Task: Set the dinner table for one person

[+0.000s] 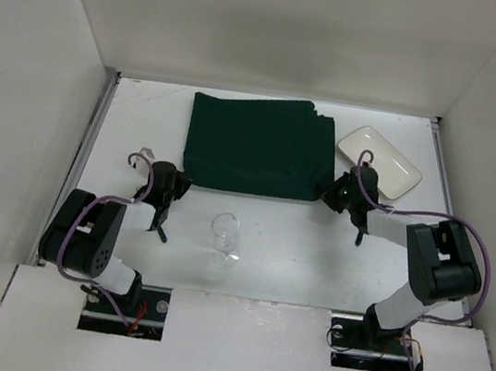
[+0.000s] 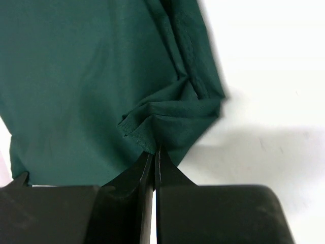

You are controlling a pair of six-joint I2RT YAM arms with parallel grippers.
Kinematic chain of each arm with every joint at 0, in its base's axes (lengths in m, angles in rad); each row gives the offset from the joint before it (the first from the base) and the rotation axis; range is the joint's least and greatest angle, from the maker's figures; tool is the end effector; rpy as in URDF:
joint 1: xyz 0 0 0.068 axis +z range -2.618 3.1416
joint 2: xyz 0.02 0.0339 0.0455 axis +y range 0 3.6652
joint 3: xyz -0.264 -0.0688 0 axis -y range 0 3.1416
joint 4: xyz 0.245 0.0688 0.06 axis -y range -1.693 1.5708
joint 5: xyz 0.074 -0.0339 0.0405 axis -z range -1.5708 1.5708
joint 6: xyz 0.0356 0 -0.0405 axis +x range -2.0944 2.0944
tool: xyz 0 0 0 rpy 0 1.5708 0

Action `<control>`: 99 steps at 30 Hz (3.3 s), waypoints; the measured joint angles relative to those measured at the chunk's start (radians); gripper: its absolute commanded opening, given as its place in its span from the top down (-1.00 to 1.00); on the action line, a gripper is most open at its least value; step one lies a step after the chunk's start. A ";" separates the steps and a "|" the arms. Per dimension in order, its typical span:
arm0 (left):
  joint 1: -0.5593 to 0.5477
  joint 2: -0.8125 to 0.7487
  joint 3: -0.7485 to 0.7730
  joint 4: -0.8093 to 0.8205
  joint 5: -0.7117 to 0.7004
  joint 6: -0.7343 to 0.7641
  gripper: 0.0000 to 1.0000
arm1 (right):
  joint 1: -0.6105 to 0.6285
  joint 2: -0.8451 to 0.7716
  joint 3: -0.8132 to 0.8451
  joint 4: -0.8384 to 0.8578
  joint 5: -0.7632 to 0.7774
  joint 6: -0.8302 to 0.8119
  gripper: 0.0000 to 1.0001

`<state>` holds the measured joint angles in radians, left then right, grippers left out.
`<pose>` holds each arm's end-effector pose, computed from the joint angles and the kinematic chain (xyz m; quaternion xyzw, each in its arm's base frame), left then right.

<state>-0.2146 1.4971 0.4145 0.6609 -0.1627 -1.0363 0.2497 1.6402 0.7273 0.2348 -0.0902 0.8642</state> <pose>0.2631 -0.0514 0.1439 -0.3746 0.7494 -0.2618 0.4791 0.3101 0.0824 0.1510 0.2540 0.8648 0.2625 0.3446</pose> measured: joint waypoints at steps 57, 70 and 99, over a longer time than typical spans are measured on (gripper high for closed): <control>-0.199 -0.380 -0.087 -0.408 -0.106 0.074 0.37 | 0.275 -0.393 -0.179 -0.151 0.328 -0.055 0.76; -0.148 -0.374 -0.113 -0.412 -0.107 0.057 0.38 | 0.270 -0.315 -0.264 -0.093 0.336 0.052 0.56; -0.150 -0.418 0.088 -0.367 -0.142 0.229 0.88 | 0.478 -0.589 0.351 -0.647 0.431 -0.397 0.80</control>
<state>-0.3641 1.0786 0.5026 0.2939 -0.3042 -0.8070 0.7273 1.0515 1.0782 -0.4122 0.3405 0.4667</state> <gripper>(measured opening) 0.079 0.096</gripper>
